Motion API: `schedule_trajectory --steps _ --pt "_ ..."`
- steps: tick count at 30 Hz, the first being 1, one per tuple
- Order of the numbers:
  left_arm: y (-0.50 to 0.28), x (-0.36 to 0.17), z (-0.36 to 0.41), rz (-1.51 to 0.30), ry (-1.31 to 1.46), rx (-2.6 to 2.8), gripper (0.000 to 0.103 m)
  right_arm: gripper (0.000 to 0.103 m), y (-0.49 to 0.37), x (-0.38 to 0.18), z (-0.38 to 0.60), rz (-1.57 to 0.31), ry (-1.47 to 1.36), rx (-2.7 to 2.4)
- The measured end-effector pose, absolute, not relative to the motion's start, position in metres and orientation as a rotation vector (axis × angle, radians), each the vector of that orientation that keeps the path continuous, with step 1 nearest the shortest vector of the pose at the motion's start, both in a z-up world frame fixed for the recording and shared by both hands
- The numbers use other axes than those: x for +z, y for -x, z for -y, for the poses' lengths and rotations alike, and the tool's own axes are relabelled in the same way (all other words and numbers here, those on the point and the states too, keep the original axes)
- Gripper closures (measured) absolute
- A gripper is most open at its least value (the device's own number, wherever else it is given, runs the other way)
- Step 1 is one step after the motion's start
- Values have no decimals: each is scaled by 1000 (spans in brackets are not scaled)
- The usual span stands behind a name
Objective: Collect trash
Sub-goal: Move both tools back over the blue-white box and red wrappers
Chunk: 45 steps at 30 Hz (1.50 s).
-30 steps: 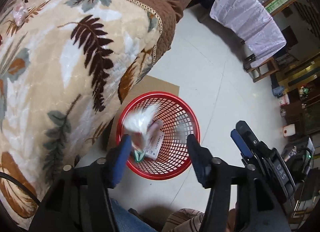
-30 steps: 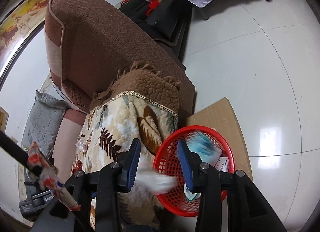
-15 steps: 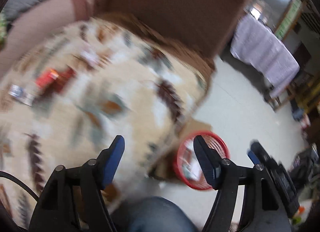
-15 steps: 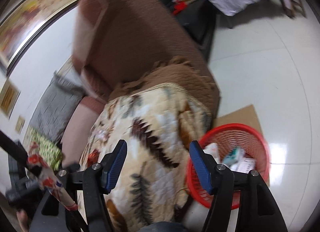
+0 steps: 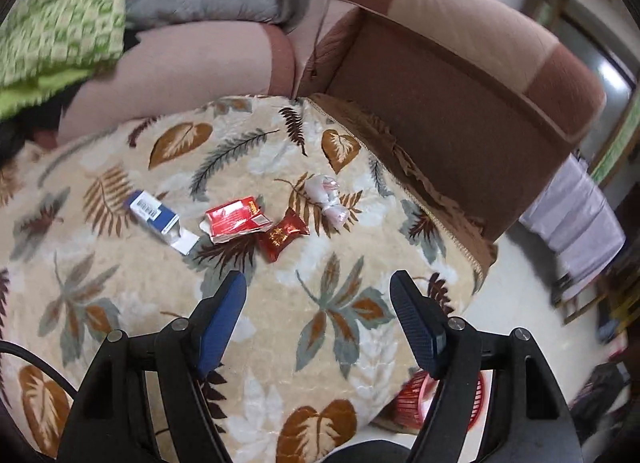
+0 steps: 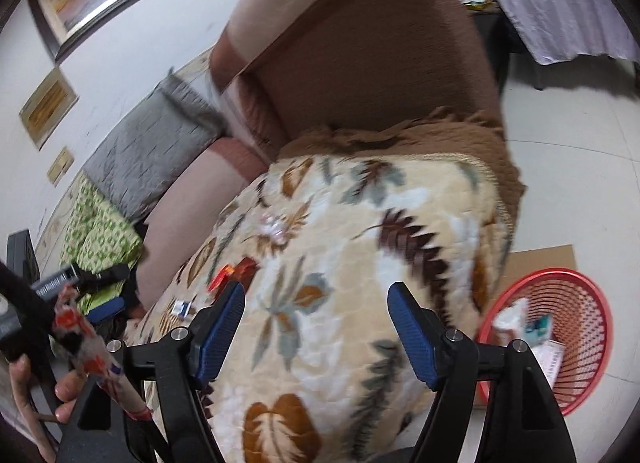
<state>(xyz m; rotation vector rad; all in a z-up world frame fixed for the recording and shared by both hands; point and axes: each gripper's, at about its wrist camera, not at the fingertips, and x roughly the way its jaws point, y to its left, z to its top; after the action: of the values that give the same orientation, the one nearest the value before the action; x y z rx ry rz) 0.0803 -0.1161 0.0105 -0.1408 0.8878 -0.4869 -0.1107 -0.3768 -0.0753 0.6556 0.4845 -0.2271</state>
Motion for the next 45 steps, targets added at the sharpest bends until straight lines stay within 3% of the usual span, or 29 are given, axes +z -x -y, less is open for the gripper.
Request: schedule_trajectory --steps 13,45 --pt "-124 0 58 -935 277 -405 30 25 43 -69 322 -516 -582 -126" --pt "-172 -32 23 -996 338 -256 30 25 -59 -102 304 -584 -545 -19"
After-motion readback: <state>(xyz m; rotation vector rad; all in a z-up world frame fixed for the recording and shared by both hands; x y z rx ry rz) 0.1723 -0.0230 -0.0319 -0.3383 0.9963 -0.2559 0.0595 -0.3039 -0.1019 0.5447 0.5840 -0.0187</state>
